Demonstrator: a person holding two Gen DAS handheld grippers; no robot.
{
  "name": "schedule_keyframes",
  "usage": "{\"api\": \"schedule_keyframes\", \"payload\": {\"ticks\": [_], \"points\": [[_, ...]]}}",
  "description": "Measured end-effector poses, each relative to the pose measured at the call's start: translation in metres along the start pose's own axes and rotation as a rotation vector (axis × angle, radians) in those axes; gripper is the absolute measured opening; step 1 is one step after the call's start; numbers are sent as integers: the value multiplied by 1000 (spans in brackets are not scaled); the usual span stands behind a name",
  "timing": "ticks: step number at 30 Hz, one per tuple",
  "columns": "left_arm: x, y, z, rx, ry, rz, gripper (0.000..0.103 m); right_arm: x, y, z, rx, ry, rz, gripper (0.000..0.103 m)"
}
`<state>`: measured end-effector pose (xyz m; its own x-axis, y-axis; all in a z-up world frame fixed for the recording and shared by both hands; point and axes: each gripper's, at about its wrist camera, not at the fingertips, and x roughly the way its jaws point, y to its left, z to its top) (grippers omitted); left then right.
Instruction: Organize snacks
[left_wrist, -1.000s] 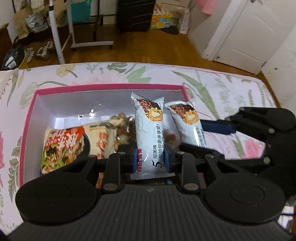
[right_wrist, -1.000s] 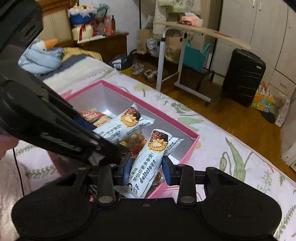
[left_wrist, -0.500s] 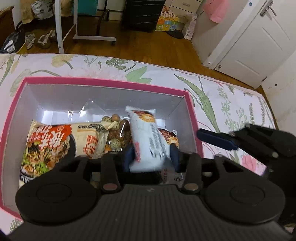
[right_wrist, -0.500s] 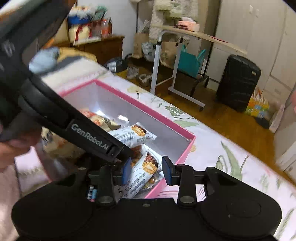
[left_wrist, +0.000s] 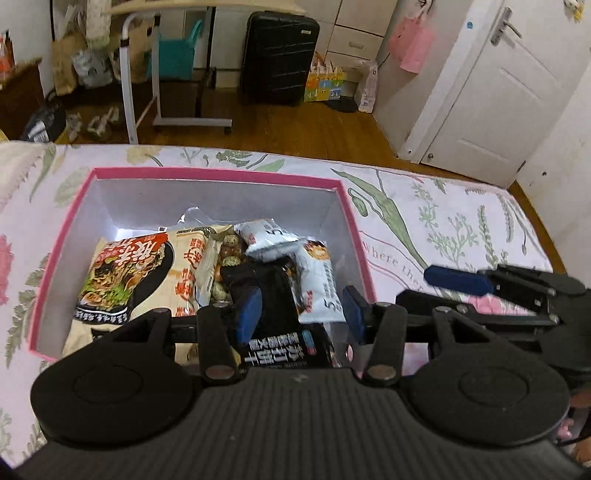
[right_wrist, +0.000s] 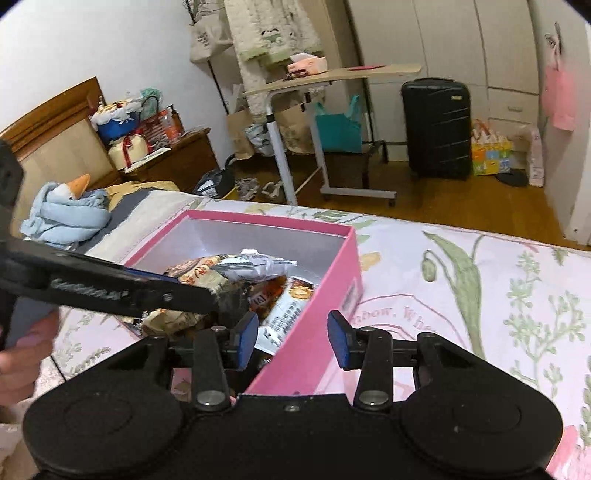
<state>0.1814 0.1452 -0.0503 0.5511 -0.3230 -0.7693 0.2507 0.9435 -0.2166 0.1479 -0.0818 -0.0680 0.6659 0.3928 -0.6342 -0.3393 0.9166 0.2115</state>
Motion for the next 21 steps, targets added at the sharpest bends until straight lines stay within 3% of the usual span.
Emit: {"api": "schedule_keyframes", "payload": {"ticks": [5, 16, 21], "points": [[-11, -20, -5, 28, 20, 25, 49, -9, 1, -6, -35, -25, -141, 51], [-46, -56, -16, 46, 9, 29, 52, -62, -8, -1, 10, -50, -201, 52], [-60, -70, -23, 36, 3, 16, 55, -85, -2, -1, -13, -59, -248, 61]]}}
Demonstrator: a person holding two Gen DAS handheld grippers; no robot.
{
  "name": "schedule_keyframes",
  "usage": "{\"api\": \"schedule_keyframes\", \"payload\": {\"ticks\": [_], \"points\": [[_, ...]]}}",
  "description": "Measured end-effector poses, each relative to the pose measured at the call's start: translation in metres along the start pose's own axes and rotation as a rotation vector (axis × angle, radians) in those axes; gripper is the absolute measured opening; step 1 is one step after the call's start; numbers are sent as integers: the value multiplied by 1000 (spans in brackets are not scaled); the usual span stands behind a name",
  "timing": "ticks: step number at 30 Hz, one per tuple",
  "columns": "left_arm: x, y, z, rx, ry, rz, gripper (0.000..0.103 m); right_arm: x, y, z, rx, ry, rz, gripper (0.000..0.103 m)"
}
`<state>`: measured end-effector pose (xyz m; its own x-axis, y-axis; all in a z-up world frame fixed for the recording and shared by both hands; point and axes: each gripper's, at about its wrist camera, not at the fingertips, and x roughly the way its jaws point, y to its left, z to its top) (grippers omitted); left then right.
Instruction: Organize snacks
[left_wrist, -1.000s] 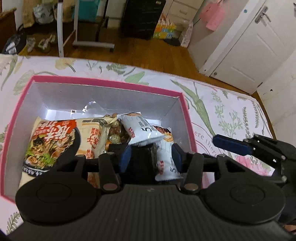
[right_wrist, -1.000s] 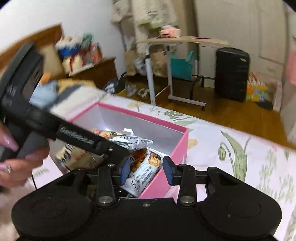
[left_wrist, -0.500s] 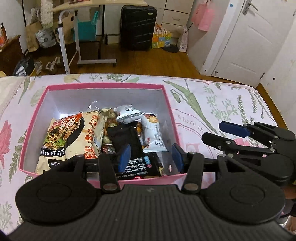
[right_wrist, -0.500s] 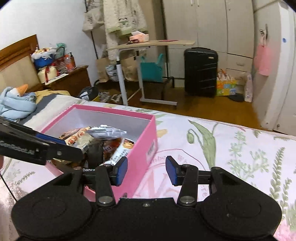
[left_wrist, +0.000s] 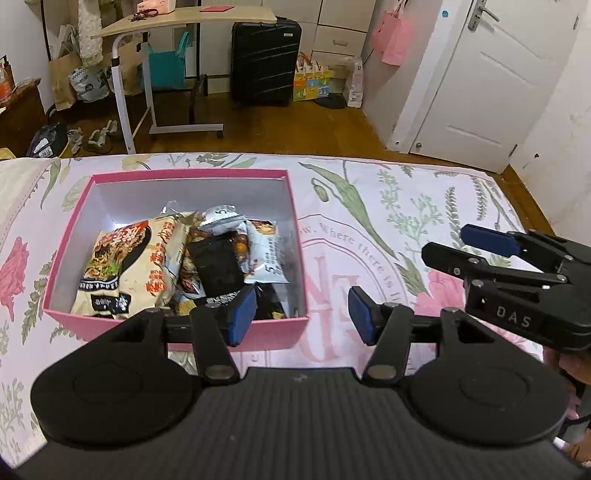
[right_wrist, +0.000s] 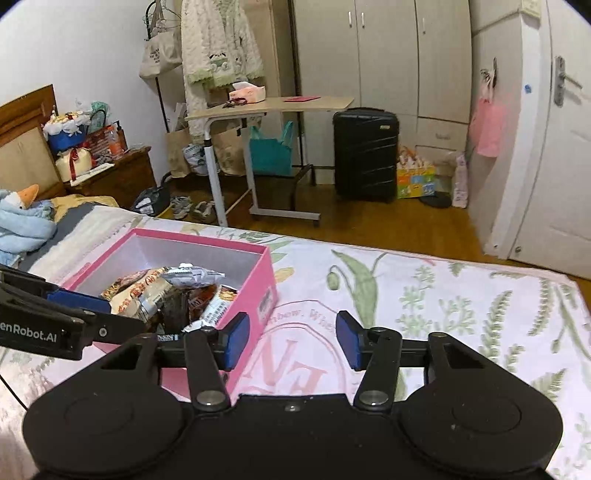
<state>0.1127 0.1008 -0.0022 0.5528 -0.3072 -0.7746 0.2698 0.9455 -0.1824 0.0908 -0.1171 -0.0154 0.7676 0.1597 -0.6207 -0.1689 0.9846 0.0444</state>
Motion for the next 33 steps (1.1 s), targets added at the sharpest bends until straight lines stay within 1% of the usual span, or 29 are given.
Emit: {"api": "schedule_keyframes", "payload": {"ticks": [2, 4, 10, 13, 14, 16, 17, 19, 20, 22, 24, 29, 31, 33], "points": [[-6, -5, -3, -1, -6, -1, 59, -12, -1, -3, -10, -10, 0, 65], [-12, -9, -7, -8, -11, 5, 62, -23, -3, -6, -3, -17, 6, 66], [-27, -26, -18, -9, -19, 22, 65, -50, -9, -15, 9, -28, -29, 68], [-35, -35, -25, -1, -38, 30, 76, -61, -17, -21, 25, -32, -50, 72], [-36, -38, -27, 1, -44, 34, 78, -63, -18, -23, 26, -33, -59, 75], [-39, -44, -31, 13, -53, 45, 80, -66, -21, -27, 28, -24, -74, 75], [-39, -47, -34, 19, -54, 50, 83, -67, -21, -30, 31, -18, -78, 76], [-40, -51, -38, 25, -63, 52, 88, -67, -24, -35, 41, -6, -95, 83], [-40, -53, -41, 24, -71, 55, 91, -66, -25, -37, 43, 0, -108, 88], [-40, -55, -47, 20, -88, 57, 94, -66, -24, -43, 28, 15, -158, 89], [-38, -58, -51, 26, -92, 55, 95, -67, -24, -47, 19, 26, -196, 90], [-33, -64, -60, 50, -107, 88, 95, -71, -33, -55, 80, 41, -196, 95], [-31, -64, -62, 40, -116, 100, 95, -70, -34, -58, 83, 51, -224, 97], [-30, -63, -61, 24, -106, 105, 95, -67, -33, -58, 78, 70, -262, 97]]}}
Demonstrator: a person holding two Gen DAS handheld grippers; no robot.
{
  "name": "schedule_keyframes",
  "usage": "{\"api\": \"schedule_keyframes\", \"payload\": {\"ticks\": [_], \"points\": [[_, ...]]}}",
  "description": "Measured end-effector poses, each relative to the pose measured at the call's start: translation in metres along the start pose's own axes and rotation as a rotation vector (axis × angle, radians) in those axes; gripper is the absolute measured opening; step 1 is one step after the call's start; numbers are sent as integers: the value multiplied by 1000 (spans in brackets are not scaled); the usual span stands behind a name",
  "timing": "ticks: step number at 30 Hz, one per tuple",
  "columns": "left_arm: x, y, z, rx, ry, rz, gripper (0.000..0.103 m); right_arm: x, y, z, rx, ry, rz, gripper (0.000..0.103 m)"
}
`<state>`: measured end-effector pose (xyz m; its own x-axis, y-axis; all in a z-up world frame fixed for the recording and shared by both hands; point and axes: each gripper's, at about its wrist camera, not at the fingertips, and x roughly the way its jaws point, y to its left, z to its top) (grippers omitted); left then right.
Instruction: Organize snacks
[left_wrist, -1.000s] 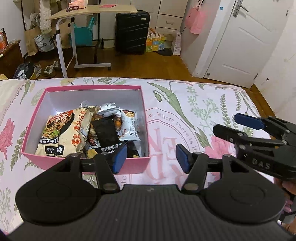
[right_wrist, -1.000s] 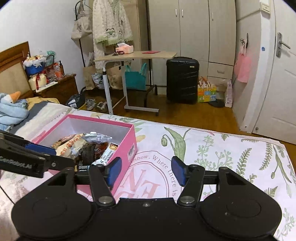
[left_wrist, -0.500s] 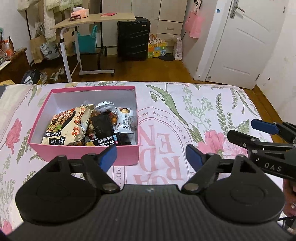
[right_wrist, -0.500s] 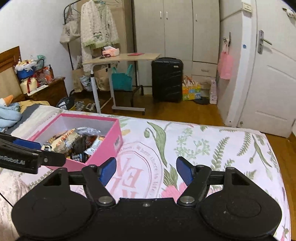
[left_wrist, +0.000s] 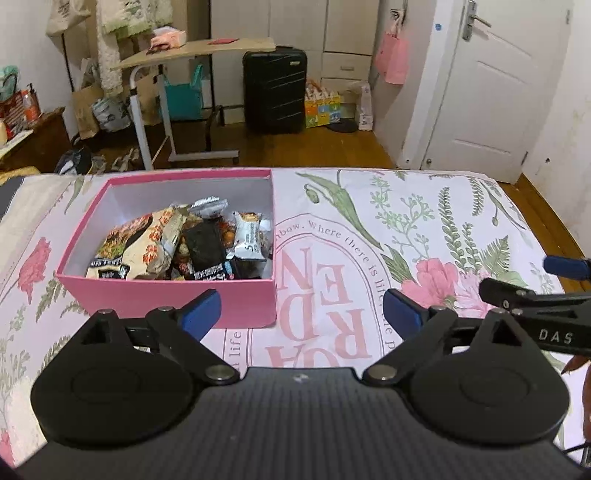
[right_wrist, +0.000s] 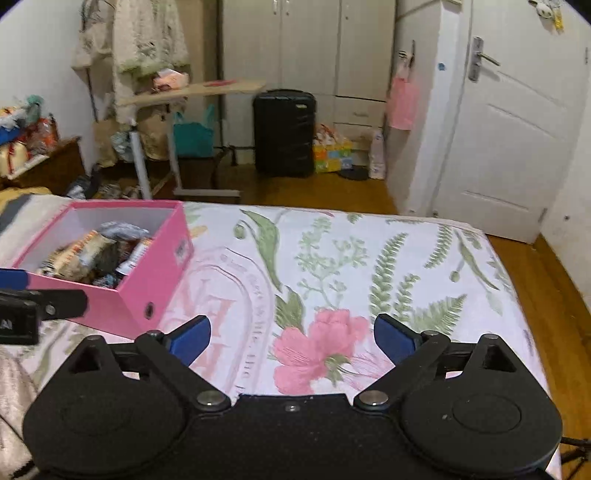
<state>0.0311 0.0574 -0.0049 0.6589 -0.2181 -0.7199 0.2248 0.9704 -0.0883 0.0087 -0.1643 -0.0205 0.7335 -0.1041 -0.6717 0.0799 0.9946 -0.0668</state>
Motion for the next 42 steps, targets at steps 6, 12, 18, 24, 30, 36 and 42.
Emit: {"api": "schedule_keyframes", "payload": {"ticks": [6, 12, 18, 24, 30, 36, 42], "points": [[6, 0, 0, 21, 10, 3, 95, -1, -6, -6, 34, -4, 30, 97], [14, -1, -6, 11, 26, -4, 95, -1, -9, -11, 61, -7, 20, 97], [19, -6, -12, 33, 27, 15, 95, -2, -12, -13, 89, -5, 16, 97], [18, -10, -15, 40, 19, 35, 95, -2, -12, -16, 84, -18, 11, 97], [18, -15, -16, 56, 16, 53, 95, -1, -11, -17, 85, -18, -4, 97], [15, -15, -16, 47, 1, 49, 95, -5, -12, -18, 88, -18, -3, 97], [11, -16, -15, 31, -4, 53, 95, -7, -10, -17, 83, 12, -29, 97]]}}
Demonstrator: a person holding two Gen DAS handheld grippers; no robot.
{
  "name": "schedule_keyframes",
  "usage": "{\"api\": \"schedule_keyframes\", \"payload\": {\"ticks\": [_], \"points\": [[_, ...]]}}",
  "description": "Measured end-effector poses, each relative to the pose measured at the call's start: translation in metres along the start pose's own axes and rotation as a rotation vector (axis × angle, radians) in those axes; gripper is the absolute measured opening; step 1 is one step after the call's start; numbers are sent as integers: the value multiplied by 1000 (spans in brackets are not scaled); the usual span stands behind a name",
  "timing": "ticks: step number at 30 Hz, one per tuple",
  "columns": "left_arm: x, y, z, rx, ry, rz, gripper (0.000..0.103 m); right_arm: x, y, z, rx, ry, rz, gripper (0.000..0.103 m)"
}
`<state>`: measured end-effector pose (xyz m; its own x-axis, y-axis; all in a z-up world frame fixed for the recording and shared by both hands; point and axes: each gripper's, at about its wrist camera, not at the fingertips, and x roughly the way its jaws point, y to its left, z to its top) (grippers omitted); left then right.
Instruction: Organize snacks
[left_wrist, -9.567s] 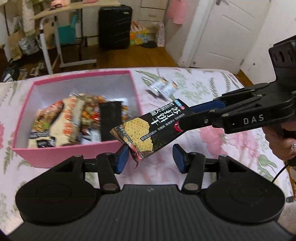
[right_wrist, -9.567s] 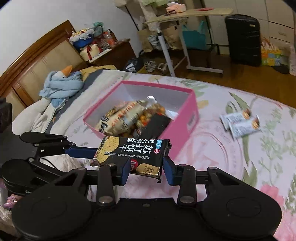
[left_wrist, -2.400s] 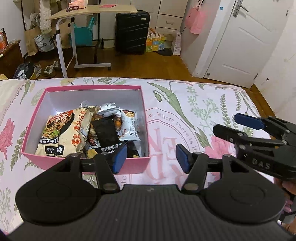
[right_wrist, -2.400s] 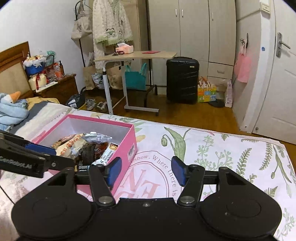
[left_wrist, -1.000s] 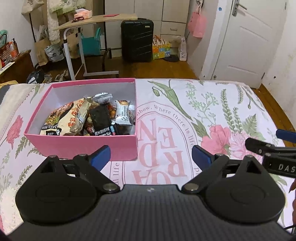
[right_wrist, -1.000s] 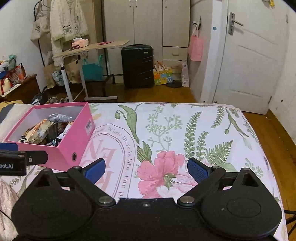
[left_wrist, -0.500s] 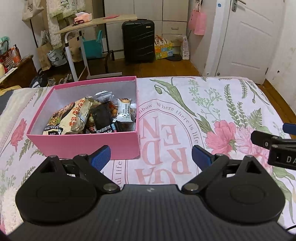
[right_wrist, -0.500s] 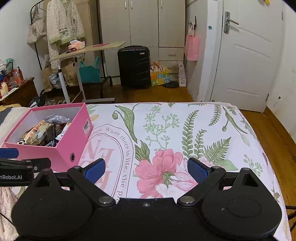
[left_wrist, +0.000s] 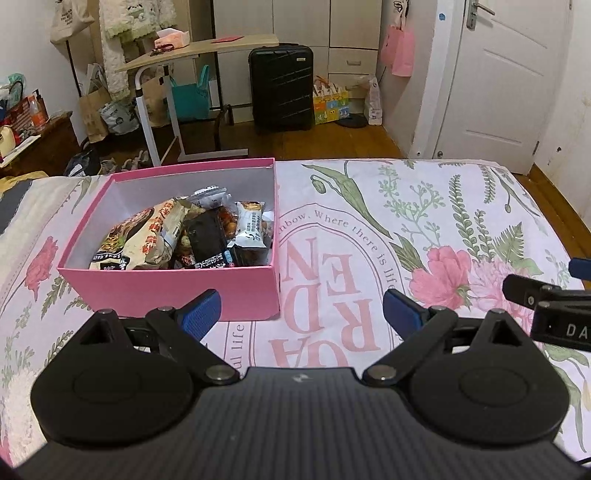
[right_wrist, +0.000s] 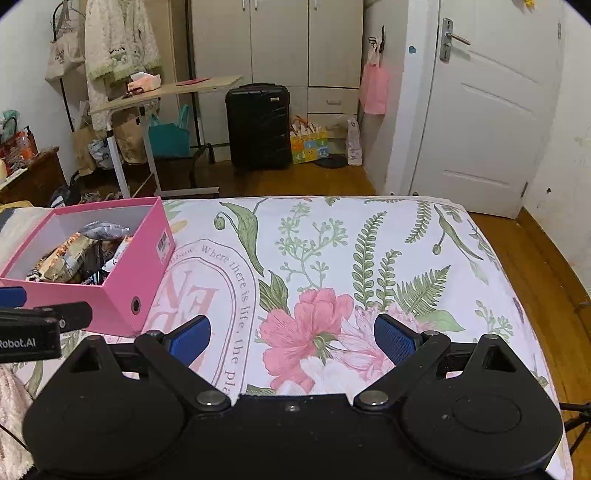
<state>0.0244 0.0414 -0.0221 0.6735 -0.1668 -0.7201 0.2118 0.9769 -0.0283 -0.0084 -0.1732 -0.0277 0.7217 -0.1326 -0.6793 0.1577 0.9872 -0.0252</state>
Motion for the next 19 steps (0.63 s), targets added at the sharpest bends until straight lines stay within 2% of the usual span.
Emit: {"api": "schedule_keyframes", "payload": {"ticks": [19], "points": [[-1, -2, -3, -15, 0, 8, 95, 1, -1, -1, 9, 17, -5, 97]]}}
